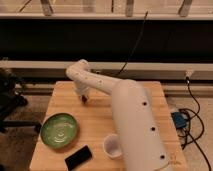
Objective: Drag the pepper across the table
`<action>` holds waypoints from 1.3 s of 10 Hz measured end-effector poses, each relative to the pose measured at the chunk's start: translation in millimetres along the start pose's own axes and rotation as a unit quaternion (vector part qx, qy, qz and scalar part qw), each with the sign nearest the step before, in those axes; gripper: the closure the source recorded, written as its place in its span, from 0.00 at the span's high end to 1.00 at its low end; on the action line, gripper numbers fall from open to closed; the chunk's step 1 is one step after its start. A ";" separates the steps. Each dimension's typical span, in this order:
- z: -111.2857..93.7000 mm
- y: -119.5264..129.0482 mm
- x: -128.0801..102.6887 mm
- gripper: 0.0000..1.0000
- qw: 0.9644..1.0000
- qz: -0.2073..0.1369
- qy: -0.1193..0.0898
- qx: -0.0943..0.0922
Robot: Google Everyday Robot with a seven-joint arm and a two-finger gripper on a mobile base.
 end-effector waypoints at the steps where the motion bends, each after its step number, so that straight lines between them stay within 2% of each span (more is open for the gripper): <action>1: 1.8 5.8 -2.2 0.00 1.000 0.000 -0.003 0.002; 3: 5.7 19.9 -4.3 0.00 1.000 0.001 -0.004 0.017; 7: 4.2 51.8 -9.2 0.00 1.000 -0.001 -0.005 0.029; 13: -4.9 66.1 -29.1 0.00 0.998 -0.049 -0.014 0.036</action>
